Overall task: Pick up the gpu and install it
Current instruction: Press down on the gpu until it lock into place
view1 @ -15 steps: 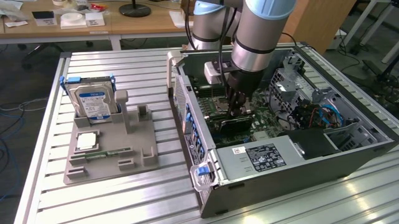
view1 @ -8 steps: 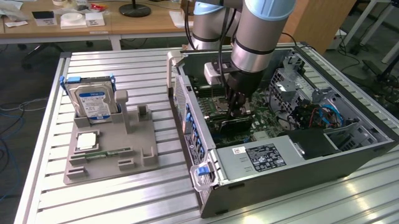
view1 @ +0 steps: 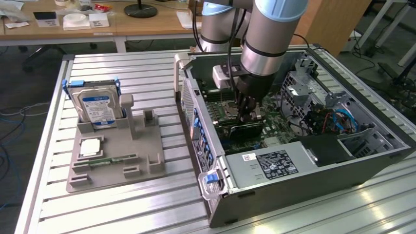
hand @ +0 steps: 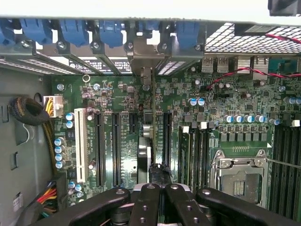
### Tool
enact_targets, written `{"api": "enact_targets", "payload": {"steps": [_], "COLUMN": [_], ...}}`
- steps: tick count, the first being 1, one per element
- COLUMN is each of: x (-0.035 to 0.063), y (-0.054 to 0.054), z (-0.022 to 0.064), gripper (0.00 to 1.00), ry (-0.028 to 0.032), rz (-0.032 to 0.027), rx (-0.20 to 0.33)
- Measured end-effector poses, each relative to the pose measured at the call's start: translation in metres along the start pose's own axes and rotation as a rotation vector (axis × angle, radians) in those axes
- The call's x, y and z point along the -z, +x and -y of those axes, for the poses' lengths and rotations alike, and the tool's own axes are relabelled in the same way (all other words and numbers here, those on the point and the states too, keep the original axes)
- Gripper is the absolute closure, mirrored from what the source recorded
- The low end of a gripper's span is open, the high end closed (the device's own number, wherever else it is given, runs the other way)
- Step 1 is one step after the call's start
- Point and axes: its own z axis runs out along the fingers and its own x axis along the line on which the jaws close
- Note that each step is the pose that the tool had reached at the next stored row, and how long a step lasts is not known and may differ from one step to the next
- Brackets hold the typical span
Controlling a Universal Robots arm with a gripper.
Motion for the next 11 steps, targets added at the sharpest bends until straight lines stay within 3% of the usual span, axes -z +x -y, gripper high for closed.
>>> {"api": "enact_targets", "payload": {"steps": [8,11], "x": [0.0015,0.0140], "y": [0.000,-0.001], "z": [0.0000,0.0005], "gripper": [0.89,0.89], "ry": [0.0009,0.0003], "rz": [0.0026,0.0005], "rx": [0.000,0.000]}}
